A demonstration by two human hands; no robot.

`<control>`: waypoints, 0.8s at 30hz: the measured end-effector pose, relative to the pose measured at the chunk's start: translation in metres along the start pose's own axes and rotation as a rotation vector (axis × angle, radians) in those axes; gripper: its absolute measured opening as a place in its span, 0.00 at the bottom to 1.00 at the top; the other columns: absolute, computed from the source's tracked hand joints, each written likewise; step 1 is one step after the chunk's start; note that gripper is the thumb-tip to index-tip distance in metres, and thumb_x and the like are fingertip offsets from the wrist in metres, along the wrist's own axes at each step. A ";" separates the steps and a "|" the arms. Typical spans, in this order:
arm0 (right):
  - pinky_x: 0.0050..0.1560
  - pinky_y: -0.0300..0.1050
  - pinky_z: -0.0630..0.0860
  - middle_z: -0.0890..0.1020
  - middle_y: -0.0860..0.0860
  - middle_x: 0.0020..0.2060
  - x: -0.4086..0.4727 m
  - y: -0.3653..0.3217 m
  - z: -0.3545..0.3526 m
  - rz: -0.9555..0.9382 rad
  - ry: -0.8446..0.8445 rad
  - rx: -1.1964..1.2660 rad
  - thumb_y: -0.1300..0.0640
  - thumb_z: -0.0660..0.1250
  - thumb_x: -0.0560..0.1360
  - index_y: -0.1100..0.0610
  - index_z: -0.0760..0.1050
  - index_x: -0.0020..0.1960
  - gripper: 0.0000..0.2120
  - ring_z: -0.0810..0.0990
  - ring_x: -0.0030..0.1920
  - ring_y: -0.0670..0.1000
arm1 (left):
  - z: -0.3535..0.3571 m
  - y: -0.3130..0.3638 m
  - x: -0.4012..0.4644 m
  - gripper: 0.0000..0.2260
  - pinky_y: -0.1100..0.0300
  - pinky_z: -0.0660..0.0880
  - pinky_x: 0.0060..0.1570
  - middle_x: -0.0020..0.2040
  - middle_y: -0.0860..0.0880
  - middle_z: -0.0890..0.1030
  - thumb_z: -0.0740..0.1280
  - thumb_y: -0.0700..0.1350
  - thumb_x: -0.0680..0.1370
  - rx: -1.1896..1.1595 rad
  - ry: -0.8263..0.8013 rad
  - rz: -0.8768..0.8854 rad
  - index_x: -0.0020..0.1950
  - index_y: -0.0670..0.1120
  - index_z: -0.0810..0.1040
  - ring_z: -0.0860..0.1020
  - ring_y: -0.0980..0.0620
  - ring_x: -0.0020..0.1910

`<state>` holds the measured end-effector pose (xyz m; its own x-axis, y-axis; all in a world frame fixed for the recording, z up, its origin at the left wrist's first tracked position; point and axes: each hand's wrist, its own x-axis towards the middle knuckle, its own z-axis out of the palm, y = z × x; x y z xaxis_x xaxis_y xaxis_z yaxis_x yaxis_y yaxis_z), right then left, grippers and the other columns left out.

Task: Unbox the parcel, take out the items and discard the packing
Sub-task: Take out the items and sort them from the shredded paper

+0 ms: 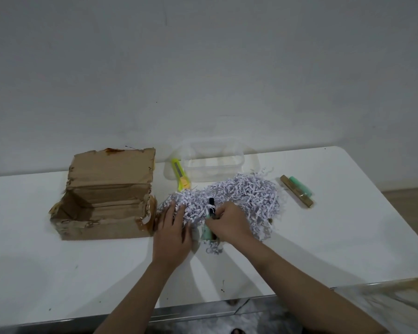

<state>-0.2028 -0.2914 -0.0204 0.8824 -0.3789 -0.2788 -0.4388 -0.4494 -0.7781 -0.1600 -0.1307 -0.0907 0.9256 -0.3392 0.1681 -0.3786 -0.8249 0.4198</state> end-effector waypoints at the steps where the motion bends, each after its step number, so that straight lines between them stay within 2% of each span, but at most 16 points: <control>1: 0.39 0.45 0.74 0.77 0.48 0.34 0.001 0.000 -0.004 0.013 -0.008 0.023 0.56 0.70 0.68 0.52 0.69 0.38 0.09 0.77 0.36 0.49 | 0.000 0.000 0.000 0.24 0.49 0.63 0.67 0.71 0.44 0.69 0.52 0.54 0.77 0.000 0.002 -0.001 0.70 0.47 0.70 0.67 0.42 0.70; 4: 0.42 0.47 0.78 0.79 0.49 0.38 0.001 0.000 -0.021 0.044 -0.020 0.119 0.57 0.67 0.70 0.52 0.73 0.45 0.05 0.80 0.39 0.50 | -0.001 0.001 0.000 0.22 0.49 0.67 0.64 0.66 0.43 0.74 0.55 0.53 0.76 -0.012 0.033 0.006 0.66 0.45 0.73 0.72 0.41 0.64; 8: 0.30 0.41 0.69 0.79 0.51 0.36 0.004 -0.003 -0.049 0.005 -0.041 0.179 0.60 0.62 0.75 0.56 0.76 0.47 0.05 0.73 0.30 0.49 | -0.001 0.003 0.000 0.22 0.47 0.71 0.59 0.62 0.43 0.76 0.57 0.52 0.75 -0.019 0.061 0.013 0.64 0.44 0.75 0.74 0.40 0.60; 10: 0.27 0.40 0.69 0.79 0.50 0.37 0.004 -0.004 -0.063 0.017 -0.043 0.165 0.59 0.61 0.76 0.57 0.74 0.50 0.05 0.76 0.29 0.49 | 0.000 0.003 0.000 0.22 0.47 0.71 0.59 0.63 0.43 0.76 0.57 0.52 0.75 -0.010 0.061 0.014 0.64 0.44 0.75 0.74 0.40 0.60; 13: 0.25 0.39 0.72 0.79 0.51 0.37 0.006 -0.005 -0.081 0.040 -0.118 0.024 0.58 0.60 0.77 0.58 0.72 0.46 0.04 0.78 0.27 0.49 | 0.001 0.003 0.001 0.23 0.46 0.70 0.60 0.64 0.44 0.75 0.55 0.54 0.76 0.001 0.049 0.000 0.66 0.45 0.74 0.74 0.40 0.62; 15: 0.23 0.38 0.71 0.80 0.55 0.34 0.008 -0.007 -0.092 0.063 -0.184 -0.041 0.54 0.62 0.78 0.59 0.71 0.41 0.10 0.78 0.25 0.51 | 0.001 0.002 0.001 0.23 0.46 0.70 0.61 0.65 0.44 0.75 0.55 0.54 0.76 0.003 0.045 -0.003 0.66 0.45 0.74 0.73 0.41 0.62; 18: 0.26 0.40 0.73 0.81 0.57 0.35 0.010 -0.007 -0.110 0.076 -0.192 0.036 0.50 0.66 0.77 0.61 0.74 0.44 0.14 0.78 0.27 0.51 | 0.001 0.001 0.000 0.23 0.46 0.70 0.61 0.65 0.44 0.75 0.54 0.55 0.76 -0.013 0.042 0.007 0.67 0.46 0.73 0.73 0.40 0.63; 21: 0.33 0.43 0.75 0.81 0.54 0.40 0.015 0.001 -0.135 0.032 -0.107 0.242 0.55 0.68 0.75 0.58 0.76 0.48 0.06 0.79 0.34 0.50 | 0.000 0.001 0.000 0.24 0.45 0.70 0.61 0.66 0.44 0.74 0.54 0.56 0.76 -0.044 0.045 0.005 0.68 0.46 0.72 0.72 0.40 0.63; 23: 0.34 0.41 0.73 0.81 0.52 0.37 0.025 0.017 -0.151 -0.012 0.083 0.296 0.56 0.72 0.72 0.59 0.76 0.49 0.09 0.78 0.34 0.49 | 0.000 0.002 0.000 0.26 0.46 0.69 0.61 0.66 0.43 0.73 0.54 0.57 0.76 -0.072 0.039 0.006 0.69 0.45 0.71 0.71 0.41 0.65; 24: 0.34 0.39 0.74 0.81 0.50 0.37 0.032 0.028 -0.158 -0.021 0.218 0.241 0.55 0.73 0.71 0.59 0.76 0.49 0.11 0.78 0.34 0.48 | 0.000 0.002 0.001 0.26 0.46 0.69 0.62 0.67 0.43 0.73 0.53 0.57 0.76 -0.083 0.035 0.010 0.70 0.45 0.70 0.70 0.41 0.65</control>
<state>-0.2139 -0.4438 0.0375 0.8224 -0.5476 -0.1542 -0.3450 -0.2647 -0.9005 -0.1602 -0.1326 -0.0898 0.9219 -0.3299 0.2030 -0.3873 -0.7809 0.4901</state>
